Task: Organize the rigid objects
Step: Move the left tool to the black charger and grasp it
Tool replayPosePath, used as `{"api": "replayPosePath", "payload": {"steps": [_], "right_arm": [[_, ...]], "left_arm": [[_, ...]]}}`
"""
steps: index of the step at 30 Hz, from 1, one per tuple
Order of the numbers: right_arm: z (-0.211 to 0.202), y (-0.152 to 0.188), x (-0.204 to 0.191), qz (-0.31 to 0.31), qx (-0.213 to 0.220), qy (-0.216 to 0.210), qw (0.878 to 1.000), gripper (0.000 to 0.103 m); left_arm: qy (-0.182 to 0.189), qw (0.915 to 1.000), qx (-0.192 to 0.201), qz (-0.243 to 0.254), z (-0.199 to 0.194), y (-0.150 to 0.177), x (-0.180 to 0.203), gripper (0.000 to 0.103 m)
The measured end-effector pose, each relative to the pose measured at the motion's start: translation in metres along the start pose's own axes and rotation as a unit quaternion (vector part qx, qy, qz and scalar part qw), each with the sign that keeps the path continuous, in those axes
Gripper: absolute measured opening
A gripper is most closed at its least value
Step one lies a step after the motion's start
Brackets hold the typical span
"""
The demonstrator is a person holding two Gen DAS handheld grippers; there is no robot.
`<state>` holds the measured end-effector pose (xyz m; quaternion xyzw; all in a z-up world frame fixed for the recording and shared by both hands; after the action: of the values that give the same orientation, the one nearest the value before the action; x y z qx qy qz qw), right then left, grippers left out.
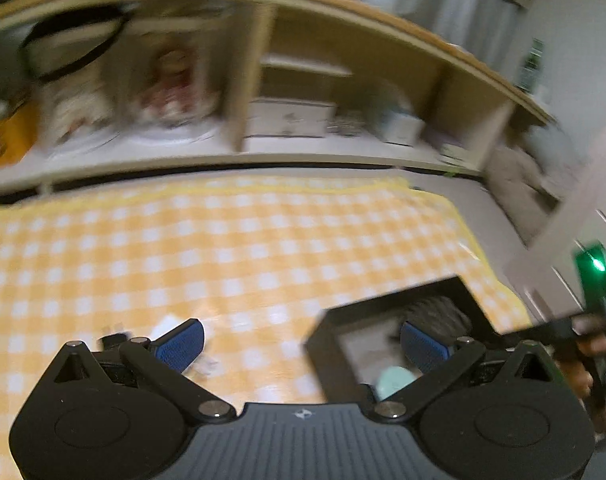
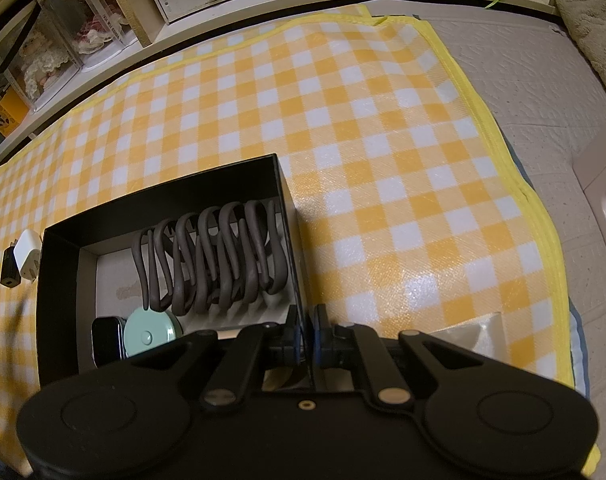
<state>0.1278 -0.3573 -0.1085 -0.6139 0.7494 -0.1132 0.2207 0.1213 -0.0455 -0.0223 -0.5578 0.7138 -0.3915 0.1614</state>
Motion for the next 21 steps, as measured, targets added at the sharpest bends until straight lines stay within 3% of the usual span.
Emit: {"api": "replayPosePath", "payload": {"steps": [7,12,15,21], "right_arm": [[0.0,0.0,0.0,0.0,0.0,0.0,1.0,0.007],[0.0,0.0,0.0,0.0,0.0,-0.001,1.0,0.007],[0.0,0.0,0.0,0.0,0.0,-0.001,1.0,0.007],[0.0,0.0,0.0,0.0,0.0,-0.001,1.0,0.007]], "left_arm": [[-0.061,0.995,0.006,-0.079,0.0,-0.01,-0.058,0.101],[-0.091,0.9869,-0.012,-0.132,0.01,-0.006,-0.091,0.078],[-0.11,0.9842,-0.031,-0.135,0.017,-0.001,-0.103,0.061],[-0.124,0.9768,-0.074,-0.158,0.036,0.013,-0.118,0.04]]}}
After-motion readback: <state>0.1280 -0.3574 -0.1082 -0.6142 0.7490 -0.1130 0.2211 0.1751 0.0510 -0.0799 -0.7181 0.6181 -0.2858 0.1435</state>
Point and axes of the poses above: each gripper's, at about its wrist camera, not at the fingertips, and z roughly the way its jaws point, x to its right, y to its underside, the point moved 2 cm from there along z, roughly the way its jaws point, and after that the axes turned 3 degrees about x, right-handed, at the moved point
